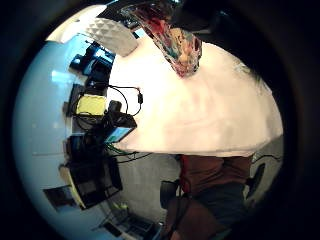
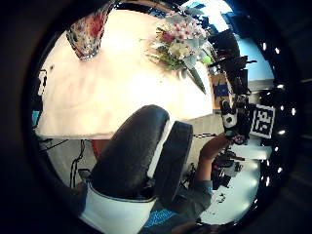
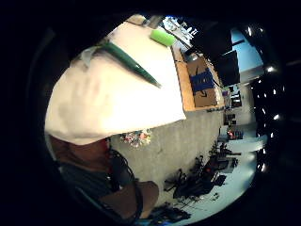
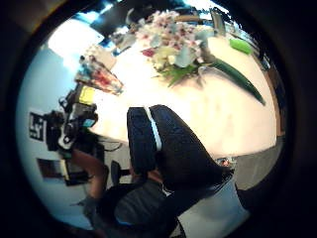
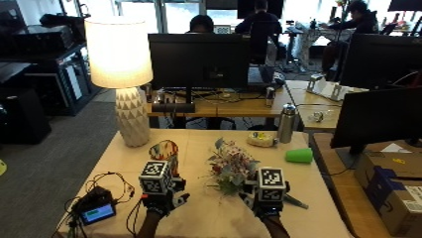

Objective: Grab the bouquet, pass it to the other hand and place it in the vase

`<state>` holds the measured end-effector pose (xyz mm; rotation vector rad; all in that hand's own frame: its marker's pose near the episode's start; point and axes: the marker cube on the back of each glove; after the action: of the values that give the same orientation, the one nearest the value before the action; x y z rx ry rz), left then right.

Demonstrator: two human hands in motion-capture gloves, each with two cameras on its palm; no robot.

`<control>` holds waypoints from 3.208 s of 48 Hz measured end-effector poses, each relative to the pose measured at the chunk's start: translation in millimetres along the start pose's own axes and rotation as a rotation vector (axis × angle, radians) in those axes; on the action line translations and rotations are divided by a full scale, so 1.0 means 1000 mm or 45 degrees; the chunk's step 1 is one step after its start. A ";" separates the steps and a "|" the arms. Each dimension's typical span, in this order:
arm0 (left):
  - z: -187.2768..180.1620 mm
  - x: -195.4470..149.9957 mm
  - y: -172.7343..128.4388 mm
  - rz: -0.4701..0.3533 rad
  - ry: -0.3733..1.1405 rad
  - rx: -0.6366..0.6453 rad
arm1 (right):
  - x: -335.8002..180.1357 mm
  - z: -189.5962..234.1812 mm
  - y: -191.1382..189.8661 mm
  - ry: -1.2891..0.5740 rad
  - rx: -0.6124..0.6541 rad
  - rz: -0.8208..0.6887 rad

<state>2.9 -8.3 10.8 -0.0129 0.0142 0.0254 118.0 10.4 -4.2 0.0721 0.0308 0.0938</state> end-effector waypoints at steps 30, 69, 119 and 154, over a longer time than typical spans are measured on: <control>0.010 0.008 -0.001 0.010 0.026 -0.031 | 0.114 0.082 -0.066 0.007 -0.093 0.136; 0.027 0.004 -0.008 -0.009 -0.006 -0.114 | 0.144 0.197 -0.118 -0.297 -0.336 0.096; 0.003 0.001 -0.001 0.002 0.103 -0.089 | 0.108 0.134 -0.138 -0.556 0.416 0.172; -0.092 0.086 -0.057 0.476 1.307 0.191 | -0.076 0.015 -0.106 -1.566 0.489 -0.308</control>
<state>89.1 -64.3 -81.2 0.1285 1.0455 0.3895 52.5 -103.6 5.5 0.4979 -1.1721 -0.2110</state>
